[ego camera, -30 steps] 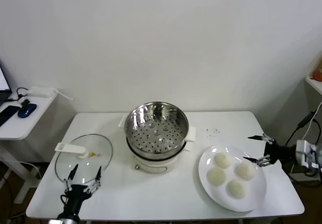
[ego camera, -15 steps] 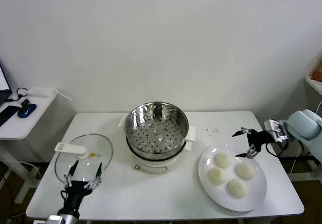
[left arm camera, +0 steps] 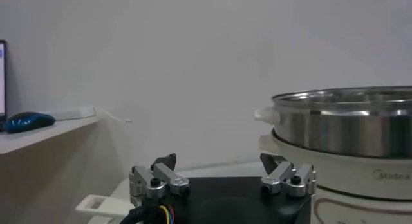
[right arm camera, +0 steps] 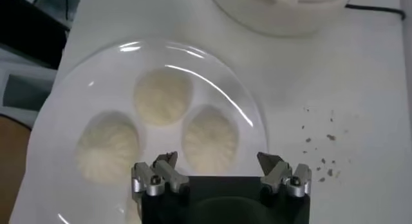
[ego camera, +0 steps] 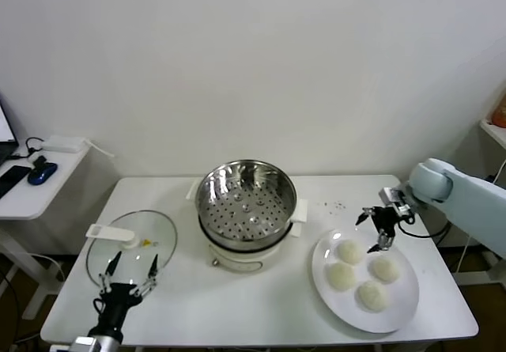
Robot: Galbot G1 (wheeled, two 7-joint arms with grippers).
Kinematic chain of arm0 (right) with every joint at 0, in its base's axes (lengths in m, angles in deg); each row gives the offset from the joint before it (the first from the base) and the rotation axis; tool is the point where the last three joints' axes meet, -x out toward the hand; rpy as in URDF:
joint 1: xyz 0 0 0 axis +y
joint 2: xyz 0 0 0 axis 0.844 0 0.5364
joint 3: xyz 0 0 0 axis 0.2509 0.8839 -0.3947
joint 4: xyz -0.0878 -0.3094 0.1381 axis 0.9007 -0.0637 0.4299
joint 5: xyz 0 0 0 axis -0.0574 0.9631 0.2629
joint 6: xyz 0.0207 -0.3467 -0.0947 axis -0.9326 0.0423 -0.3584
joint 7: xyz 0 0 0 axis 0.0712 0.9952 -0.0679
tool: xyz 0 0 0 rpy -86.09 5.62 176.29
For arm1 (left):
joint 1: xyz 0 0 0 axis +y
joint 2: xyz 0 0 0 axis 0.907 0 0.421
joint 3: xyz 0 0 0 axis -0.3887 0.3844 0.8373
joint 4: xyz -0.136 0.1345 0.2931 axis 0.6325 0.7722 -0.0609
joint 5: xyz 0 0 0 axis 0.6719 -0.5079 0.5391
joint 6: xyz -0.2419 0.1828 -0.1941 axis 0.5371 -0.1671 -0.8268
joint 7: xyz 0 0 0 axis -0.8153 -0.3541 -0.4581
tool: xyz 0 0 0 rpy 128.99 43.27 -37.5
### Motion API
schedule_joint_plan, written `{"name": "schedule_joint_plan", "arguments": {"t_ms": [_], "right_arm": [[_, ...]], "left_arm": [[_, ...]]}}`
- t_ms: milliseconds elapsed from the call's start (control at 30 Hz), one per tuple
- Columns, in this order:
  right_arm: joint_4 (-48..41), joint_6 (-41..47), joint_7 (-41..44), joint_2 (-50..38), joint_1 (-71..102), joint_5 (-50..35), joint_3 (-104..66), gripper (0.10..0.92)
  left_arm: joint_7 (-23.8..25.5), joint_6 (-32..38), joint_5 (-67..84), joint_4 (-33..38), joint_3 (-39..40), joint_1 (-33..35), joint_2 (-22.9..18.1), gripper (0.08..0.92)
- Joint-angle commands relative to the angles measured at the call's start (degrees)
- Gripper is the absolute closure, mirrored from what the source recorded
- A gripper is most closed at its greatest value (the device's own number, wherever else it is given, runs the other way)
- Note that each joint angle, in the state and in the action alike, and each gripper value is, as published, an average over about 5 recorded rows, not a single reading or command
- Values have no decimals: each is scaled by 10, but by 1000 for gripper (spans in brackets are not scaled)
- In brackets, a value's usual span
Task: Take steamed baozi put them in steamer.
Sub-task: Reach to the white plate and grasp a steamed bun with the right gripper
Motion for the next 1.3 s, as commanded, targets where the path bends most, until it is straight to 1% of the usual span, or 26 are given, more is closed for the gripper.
{"name": "schedule_joint_plan", "arguments": {"t_ms": [33,333,1300], "right_arm": [[-19,1,0,24,-15,6,36,203],[-5,9,-6,24,4,13,35,203],[-30,2,-30,52,38,67,11,203]], "left_arm": [[0,-4,0,3,0,-2,0,177],[-1,-3,2,3,0,3,-4,177],[-2,-7,25,7,3,7,-7,177]]}}
